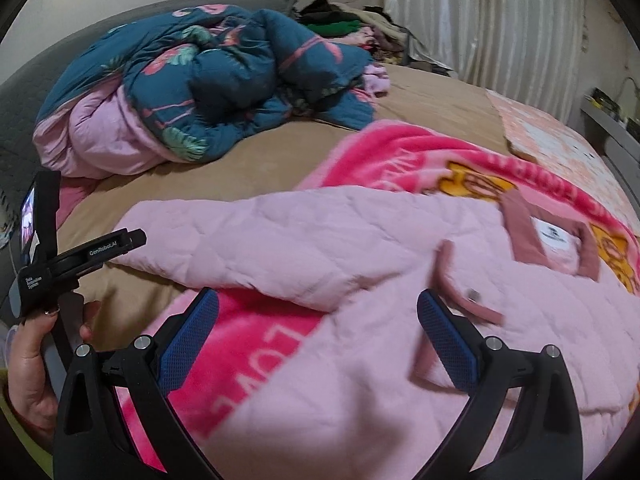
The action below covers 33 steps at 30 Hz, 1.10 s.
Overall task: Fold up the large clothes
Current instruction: 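Move the left tool over the other sleeve toward its cuff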
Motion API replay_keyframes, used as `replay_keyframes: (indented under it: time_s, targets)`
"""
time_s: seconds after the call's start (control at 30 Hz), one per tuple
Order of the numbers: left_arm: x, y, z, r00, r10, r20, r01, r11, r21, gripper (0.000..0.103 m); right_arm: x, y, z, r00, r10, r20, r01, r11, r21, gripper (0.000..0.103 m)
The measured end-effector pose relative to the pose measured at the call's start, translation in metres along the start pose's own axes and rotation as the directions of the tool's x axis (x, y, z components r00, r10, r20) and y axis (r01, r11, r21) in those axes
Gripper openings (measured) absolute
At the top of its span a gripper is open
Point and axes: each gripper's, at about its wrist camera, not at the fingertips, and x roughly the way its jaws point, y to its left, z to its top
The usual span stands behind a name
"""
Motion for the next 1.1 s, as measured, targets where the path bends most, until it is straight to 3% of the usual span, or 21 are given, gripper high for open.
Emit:
replay_keyframes:
  time_s: [0.17, 0.37, 0.6, 0.77, 0.83, 0.9, 1.03, 1.1]
  targets:
    - [0.008, 0.019, 0.008, 0.999, 0.049, -0.005, -0.050, 0.998, -0.035, 0.094, 0.020, 0.020, 0.010, 0.999, 0.033, -0.014, -0.033, 0.999, -0.034, 0.099]
    - [0.019, 0.044, 0.012, 0.999, 0.036, -0.041, -0.041, 0.990, -0.136, 0.094, 0.049, 0.038, 0.018, 0.996, 0.070, -0.054, -0.073, 0.996, -0.057, 0.099]
    - [0.036, 0.062, 0.009, 0.994, 0.065, -0.094, -0.082, 0.977, -0.198, 0.094, 0.076, 0.056, 0.016, 0.986, 0.123, -0.113, -0.133, 0.988, -0.083, 0.099]
    - [0.057, 0.086, 0.006, 0.990, 0.036, -0.137, -0.078, 0.947, -0.313, 0.094, 0.080, 0.050, 0.005, 0.980, 0.145, -0.134, -0.152, 0.987, -0.046, 0.099]
    - [0.066, 0.094, 0.003, 0.991, -0.017, -0.131, -0.035, 0.921, -0.388, 0.094, 0.077, 0.043, 0.001, 0.981, 0.139, -0.133, -0.145, 0.989, -0.031, 0.099]
    - [0.069, 0.094, 0.003, 0.994, -0.015, -0.104, -0.029, 0.912, -0.410, 0.094, 0.071, 0.031, -0.004, 0.982, 0.138, -0.126, -0.139, 0.990, 0.003, 0.099]
    - [0.074, 0.074, 0.007, 0.997, -0.033, -0.065, 0.009, 0.941, -0.338, 0.094, 0.052, 0.004, -0.015, 0.987, 0.115, -0.113, -0.110, 0.992, 0.056, 0.099]
    - [0.074, 0.062, 0.008, 0.997, -0.073, -0.038, 0.059, 0.954, -0.293, 0.081, 0.040, -0.008, -0.020, 0.990, 0.104, -0.099, -0.097, 0.993, 0.074, 0.099]
